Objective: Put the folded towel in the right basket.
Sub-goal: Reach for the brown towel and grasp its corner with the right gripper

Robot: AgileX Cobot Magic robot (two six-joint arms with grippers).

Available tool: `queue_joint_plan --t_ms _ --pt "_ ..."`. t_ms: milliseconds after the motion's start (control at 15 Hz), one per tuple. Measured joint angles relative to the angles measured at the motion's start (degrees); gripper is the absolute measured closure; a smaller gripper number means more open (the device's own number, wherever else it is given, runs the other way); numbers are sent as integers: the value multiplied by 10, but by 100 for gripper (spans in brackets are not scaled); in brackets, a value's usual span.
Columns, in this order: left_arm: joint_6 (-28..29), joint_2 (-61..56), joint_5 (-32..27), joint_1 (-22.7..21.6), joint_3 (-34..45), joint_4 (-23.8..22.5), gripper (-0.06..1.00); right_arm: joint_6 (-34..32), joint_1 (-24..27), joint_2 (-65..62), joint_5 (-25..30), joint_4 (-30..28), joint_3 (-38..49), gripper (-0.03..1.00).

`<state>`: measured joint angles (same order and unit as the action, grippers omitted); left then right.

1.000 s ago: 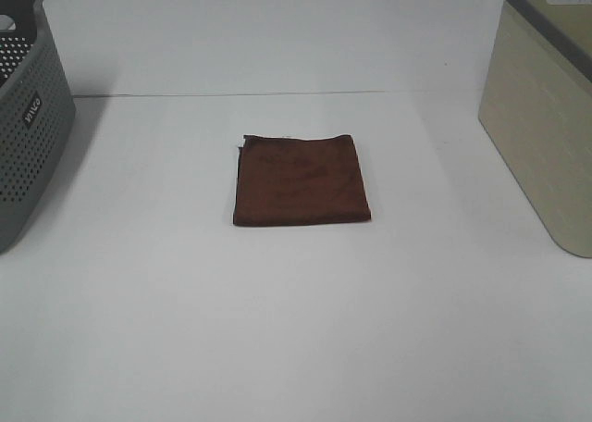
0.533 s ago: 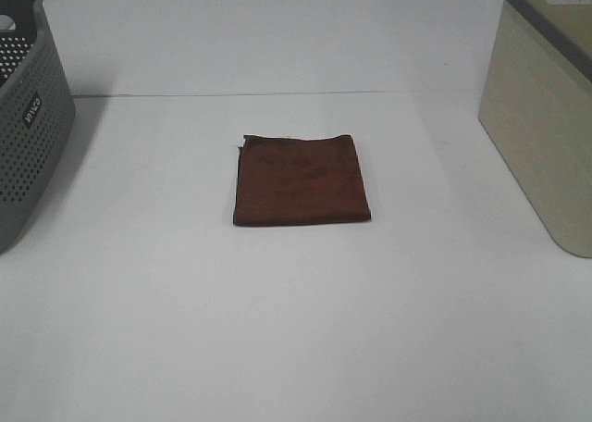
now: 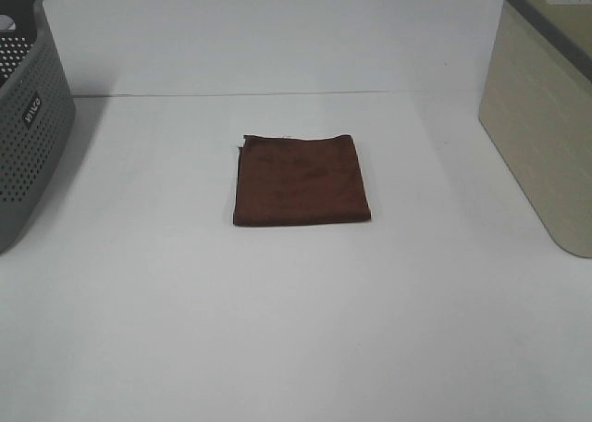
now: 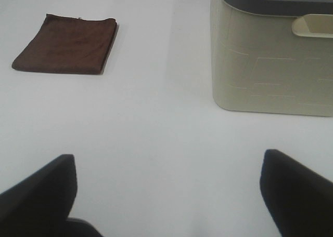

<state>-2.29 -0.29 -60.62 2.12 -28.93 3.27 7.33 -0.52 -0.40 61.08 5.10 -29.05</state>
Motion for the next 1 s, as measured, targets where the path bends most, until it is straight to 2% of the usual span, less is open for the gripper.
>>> queue_joint_plan --t_ms 1000 --pt "0 0 0 0 0 0 7 0 0 0 0 0 0 7"
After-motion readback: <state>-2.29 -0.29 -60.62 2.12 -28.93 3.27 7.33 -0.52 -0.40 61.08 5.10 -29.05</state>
